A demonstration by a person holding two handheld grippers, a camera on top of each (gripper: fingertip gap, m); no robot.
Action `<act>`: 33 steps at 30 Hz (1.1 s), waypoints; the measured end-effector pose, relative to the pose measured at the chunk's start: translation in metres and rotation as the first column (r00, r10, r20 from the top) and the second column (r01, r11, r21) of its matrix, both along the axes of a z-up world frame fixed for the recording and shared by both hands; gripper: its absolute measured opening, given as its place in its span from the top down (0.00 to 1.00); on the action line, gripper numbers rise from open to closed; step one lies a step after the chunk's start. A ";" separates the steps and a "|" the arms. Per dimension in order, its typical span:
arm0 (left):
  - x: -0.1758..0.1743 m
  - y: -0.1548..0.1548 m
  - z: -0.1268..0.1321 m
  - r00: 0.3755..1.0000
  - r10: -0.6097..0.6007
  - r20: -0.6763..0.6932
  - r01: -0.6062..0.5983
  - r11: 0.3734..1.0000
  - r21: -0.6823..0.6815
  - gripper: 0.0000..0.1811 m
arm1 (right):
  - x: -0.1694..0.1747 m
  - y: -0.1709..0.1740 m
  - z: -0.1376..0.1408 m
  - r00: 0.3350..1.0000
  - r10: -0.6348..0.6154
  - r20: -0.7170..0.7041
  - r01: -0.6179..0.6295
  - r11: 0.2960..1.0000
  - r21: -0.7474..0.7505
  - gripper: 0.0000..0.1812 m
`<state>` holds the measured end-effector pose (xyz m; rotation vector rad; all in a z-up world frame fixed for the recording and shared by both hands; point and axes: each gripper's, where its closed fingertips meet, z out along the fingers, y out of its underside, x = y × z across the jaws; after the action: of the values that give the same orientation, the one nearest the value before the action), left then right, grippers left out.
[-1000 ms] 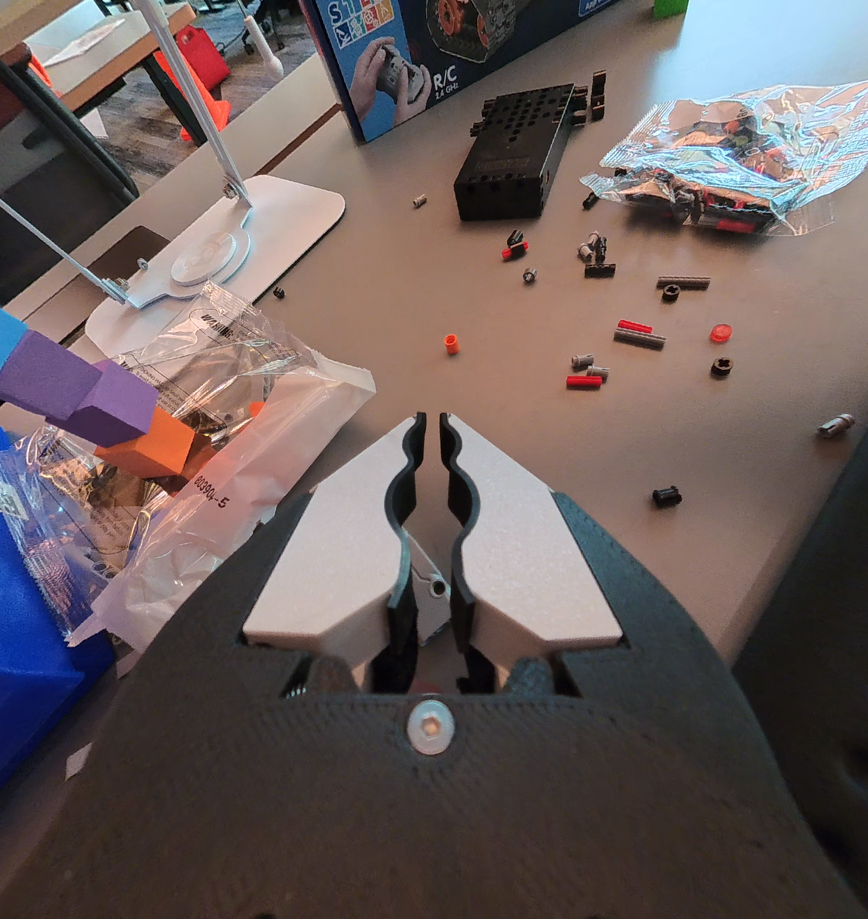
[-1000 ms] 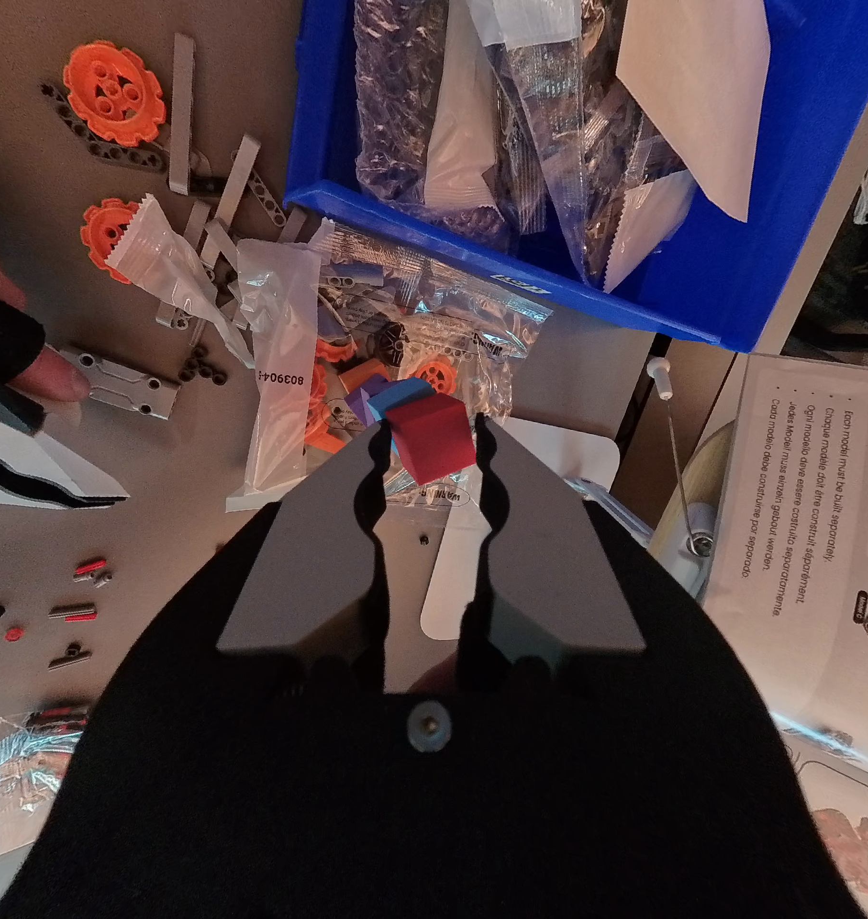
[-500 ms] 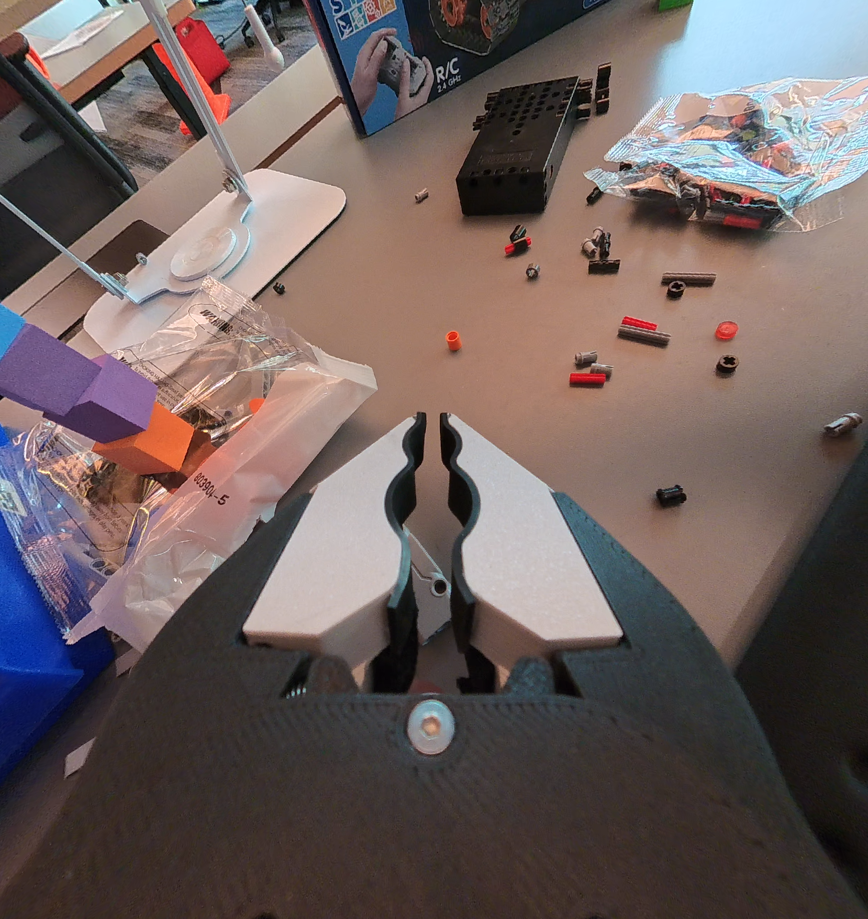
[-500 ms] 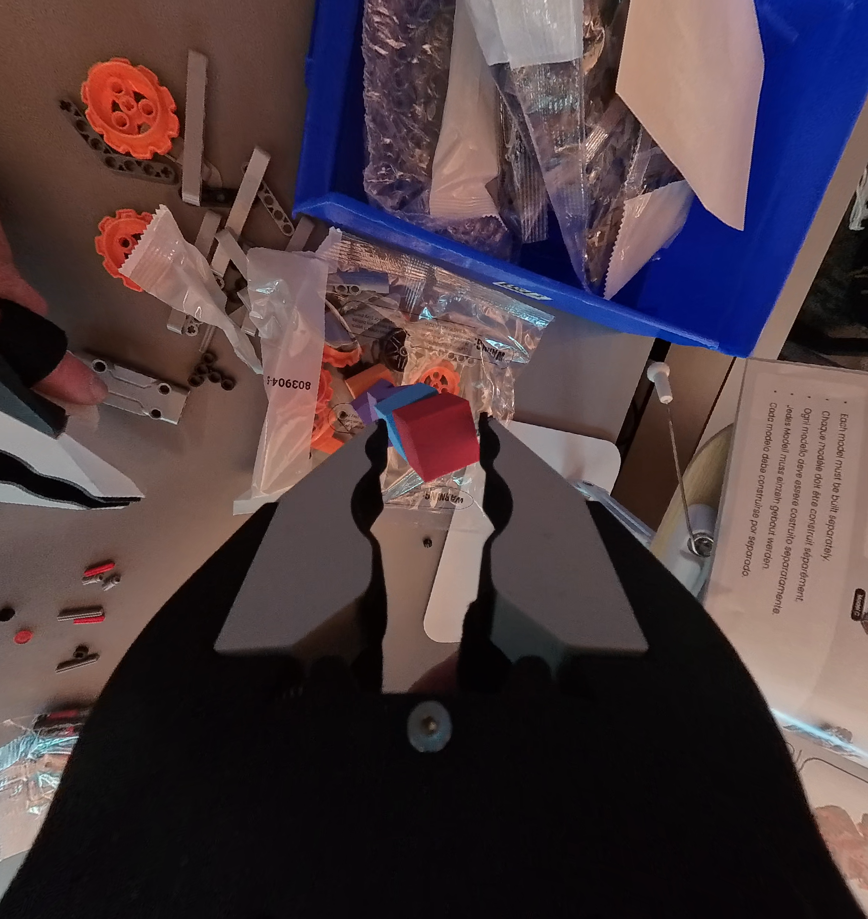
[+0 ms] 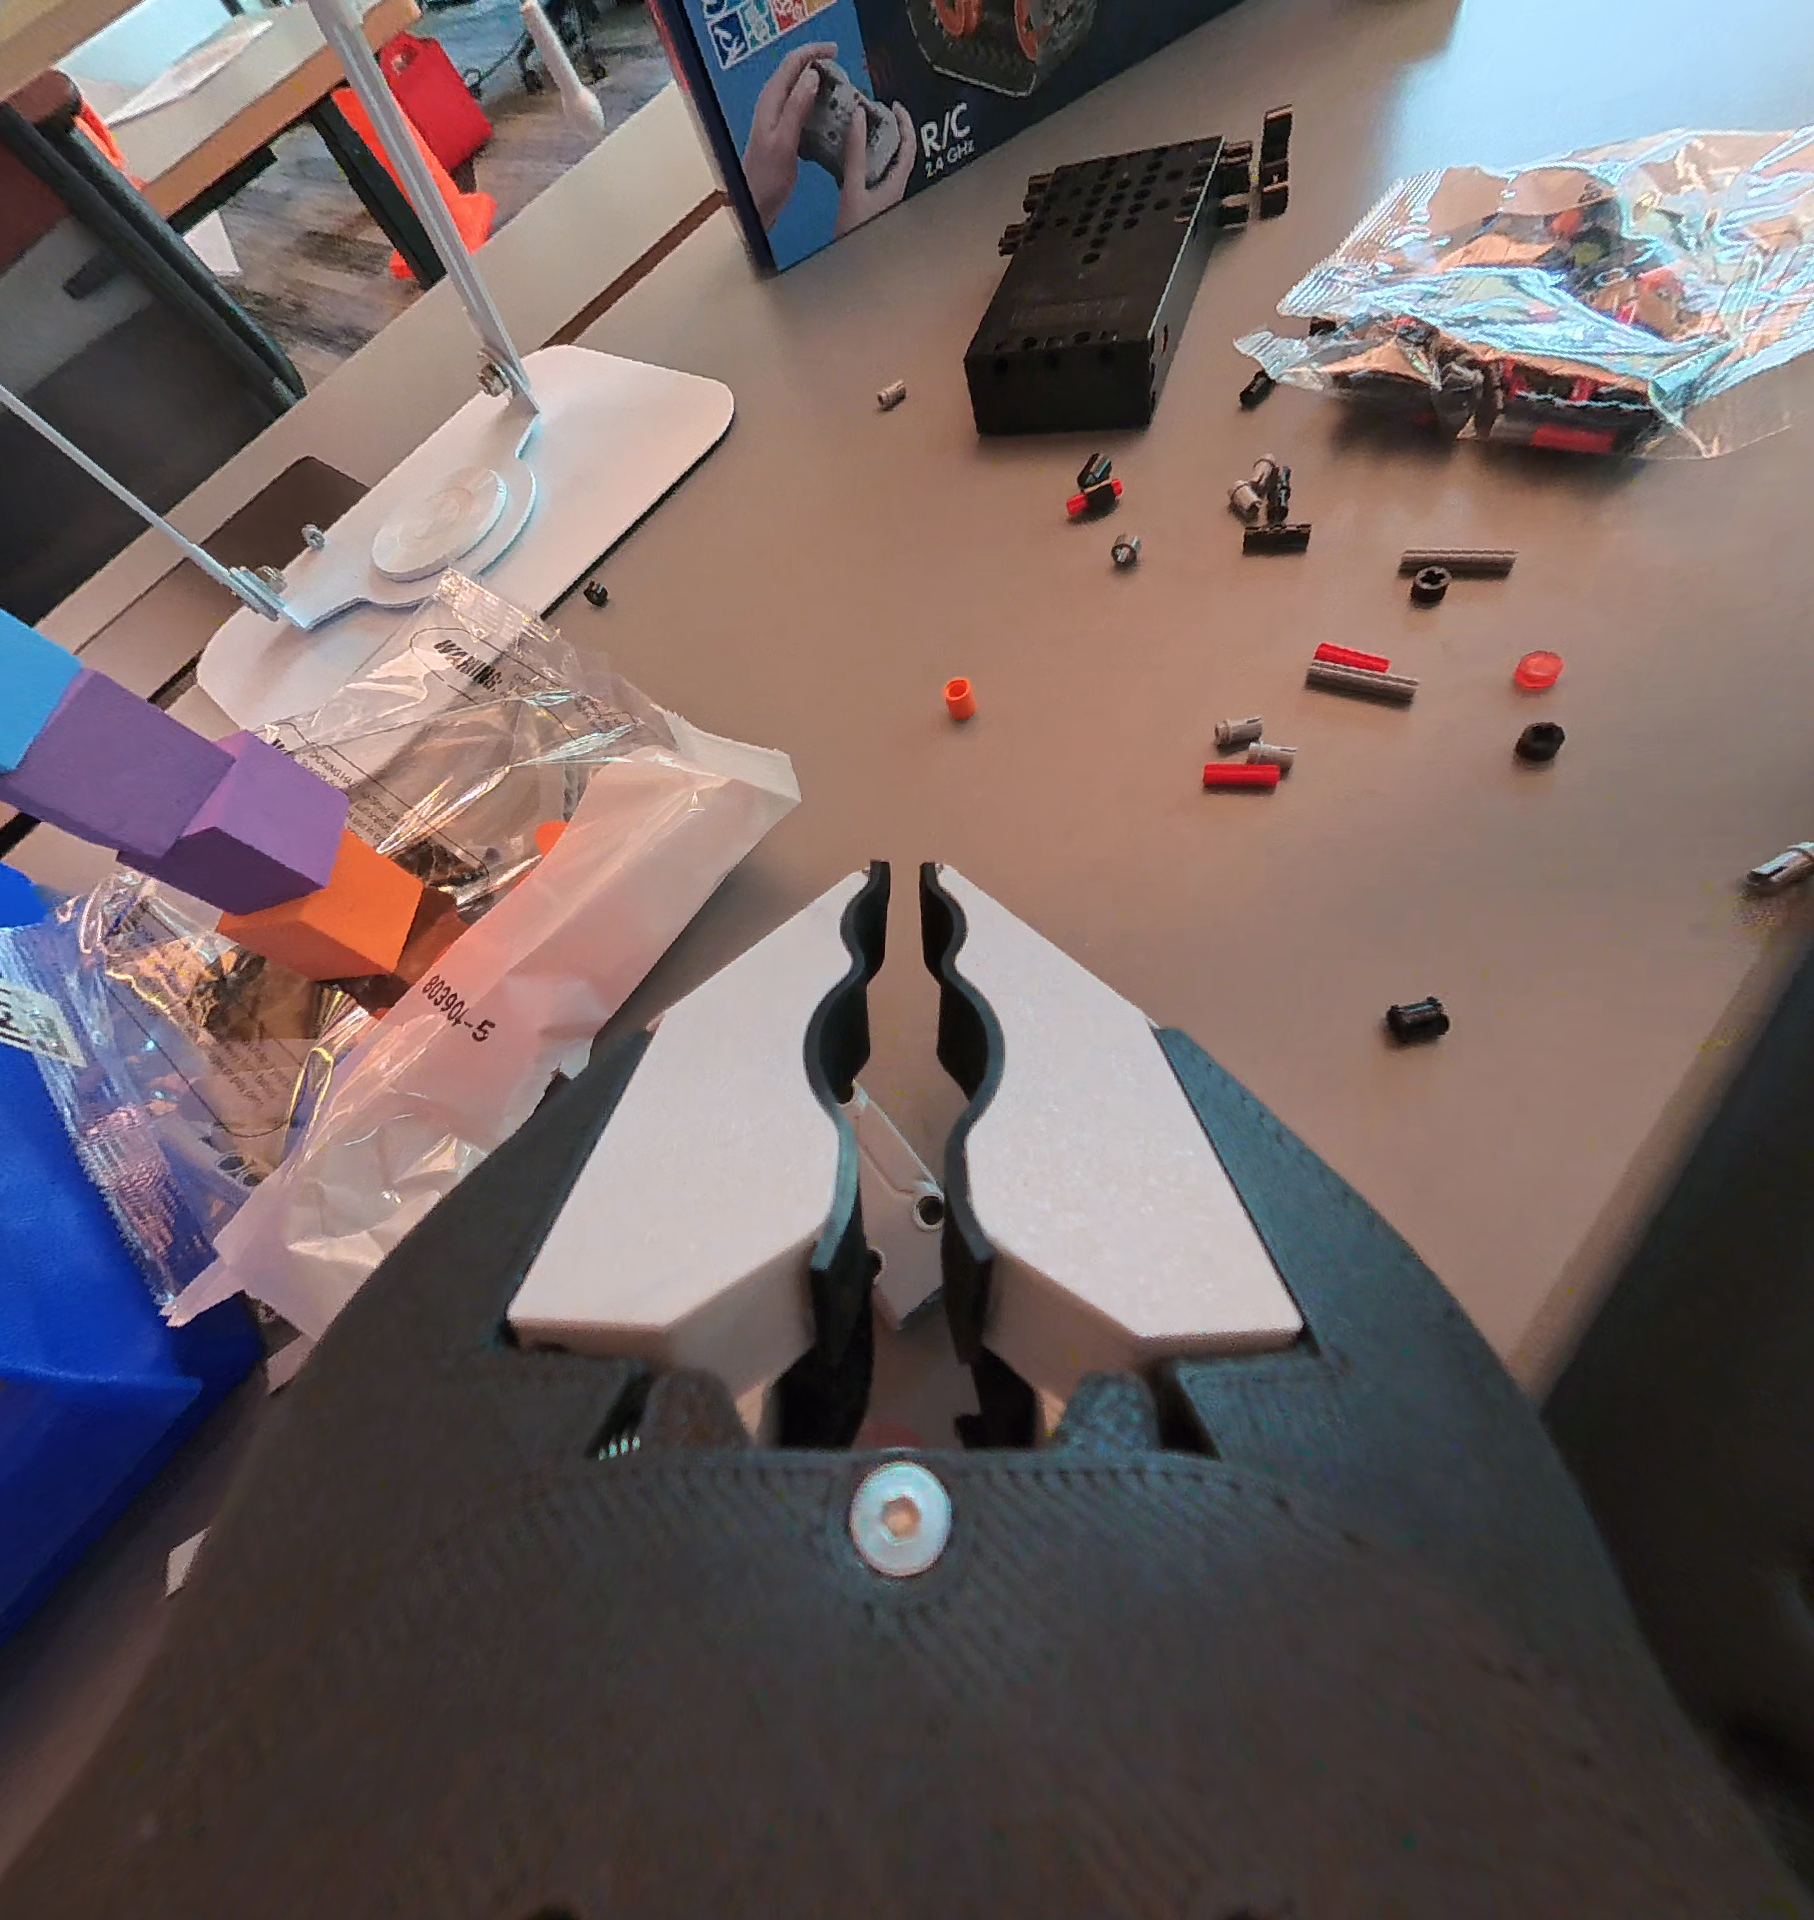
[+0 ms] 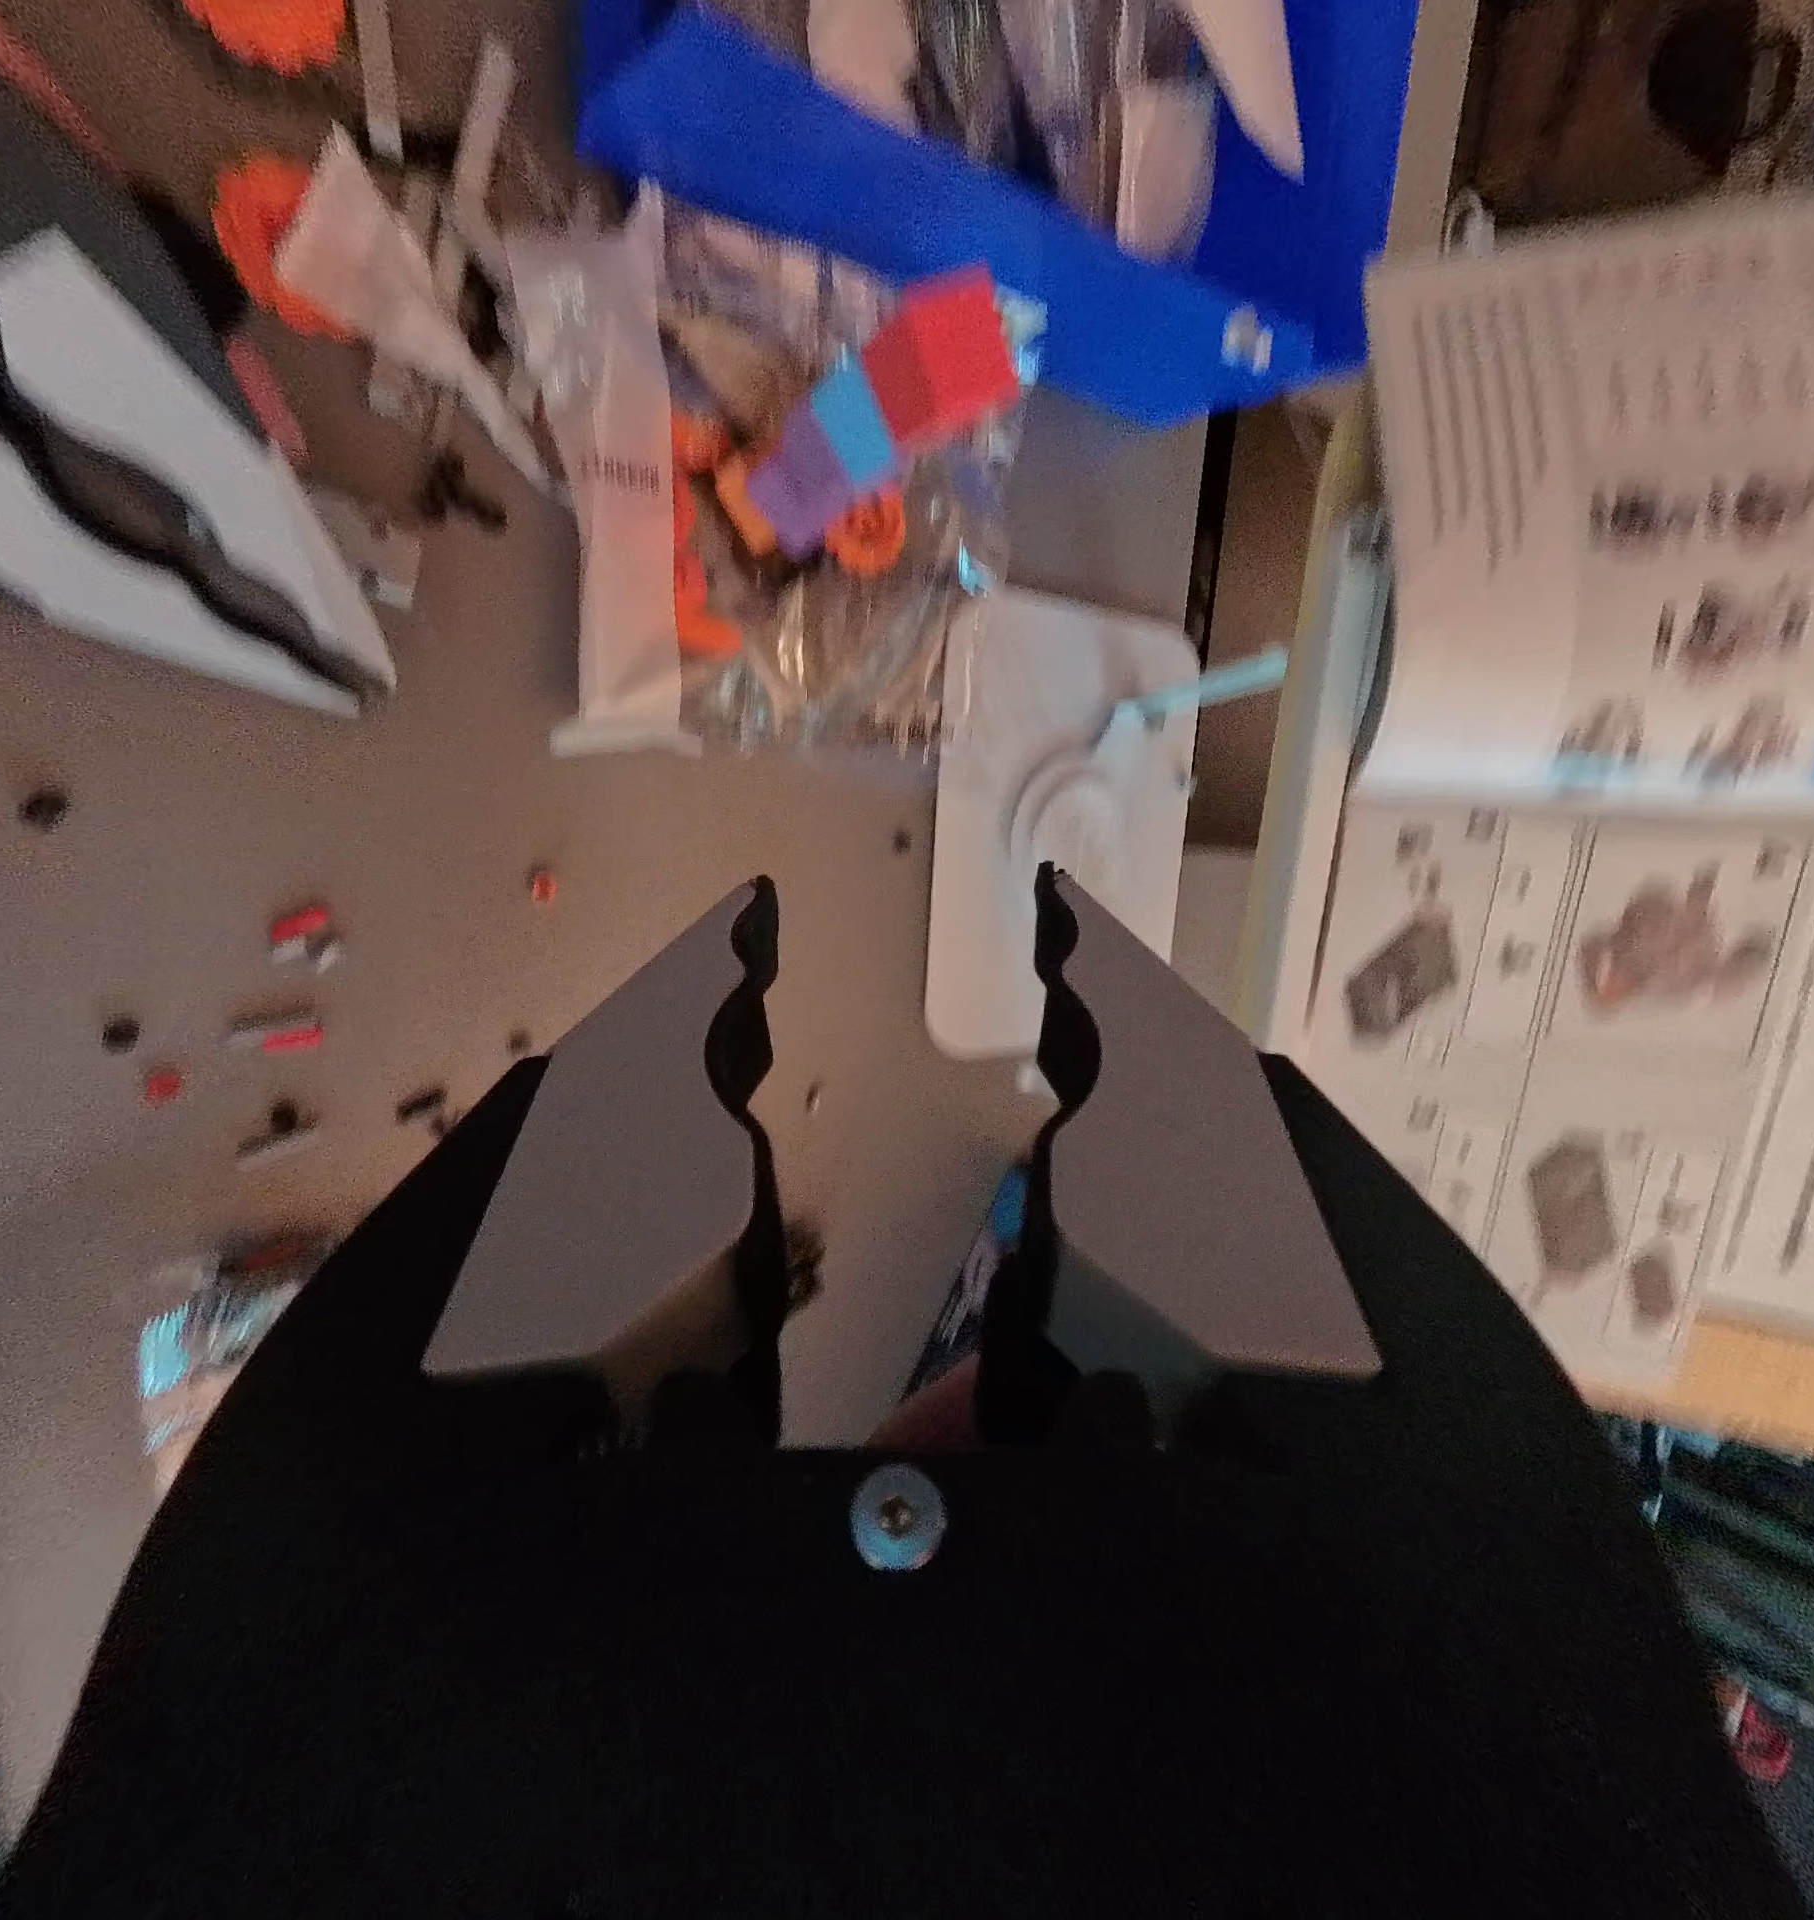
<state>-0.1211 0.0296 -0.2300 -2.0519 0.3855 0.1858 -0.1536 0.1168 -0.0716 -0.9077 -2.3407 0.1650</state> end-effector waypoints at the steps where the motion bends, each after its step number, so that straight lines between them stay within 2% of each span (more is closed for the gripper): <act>1: 0.000 0.000 0.000 1.000 0.000 -0.001 0.000 1.000 0.001 0.97 | 0.022 0.014 -0.002 0.999 -0.039 0.002 0.039 0.999 0.003 0.73; 5: 0.001 0.000 0.003 1.000 0.000 0.004 0.000 1.000 0.011 0.97 | 0.121 0.084 -0.022 0.966 -0.256 0.023 0.257 0.966 -0.036 0.73; 10: 0.003 0.000 0.001 1.000 -0.007 0.005 0.007 1.000 0.003 0.97 | 0.244 0.171 -0.069 0.837 -0.541 0.085 0.546 0.835 -0.071 0.74; 14: 0.002 0.001 0.000 1.000 0.000 0.008 0.000 1.000 -0.001 0.97 | 0.296 0.209 -0.120 0.749 -0.646 0.146 0.661 0.742 -0.108 0.74; 17: 0.000 0.001 0.000 1.000 0.009 0.017 -0.009 1.000 0.000 0.97 | 0.304 0.229 -0.146 0.698 -0.700 0.153 0.716 0.673 -0.184 0.73; 21: -0.003 0.002 -0.003 0.999 0.022 0.024 -0.022 1.000 -0.010 0.97 | 0.299 0.250 -0.163 0.606 -0.784 0.131 0.782 0.558 -0.280 0.76; 24: -0.004 0.002 -0.004 0.999 0.024 0.022 -0.024 1.000 -0.015 0.97 | 0.302 0.260 -0.179 0.563 -0.811 0.159 0.816 0.514 -0.266 0.76; 29: -0.003 0.002 -0.005 0.999 0.024 0.022 -0.023 1.000 -0.017 0.97 | 0.301 0.256 -0.190 0.567 -0.805 0.173 0.813 0.513 -0.276 0.85; 31: -0.003 0.002 -0.005 1.000 0.023 0.020 -0.022 1.000 -0.018 0.97 | 0.293 0.247 -0.177 0.596 -0.790 0.142 0.788 0.542 -0.293 0.85; 33: -0.003 0.003 -0.005 1.000 0.022 0.019 -0.022 1.000 -0.020 0.97 | 0.268 0.228 -0.152 0.655 -0.751 0.087 0.731 0.600 -0.324 0.85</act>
<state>-0.1245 0.0325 -0.2352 -2.0763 0.3540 0.1764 0.1149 0.3451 -0.2238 -1.9506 -1.6976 0.2334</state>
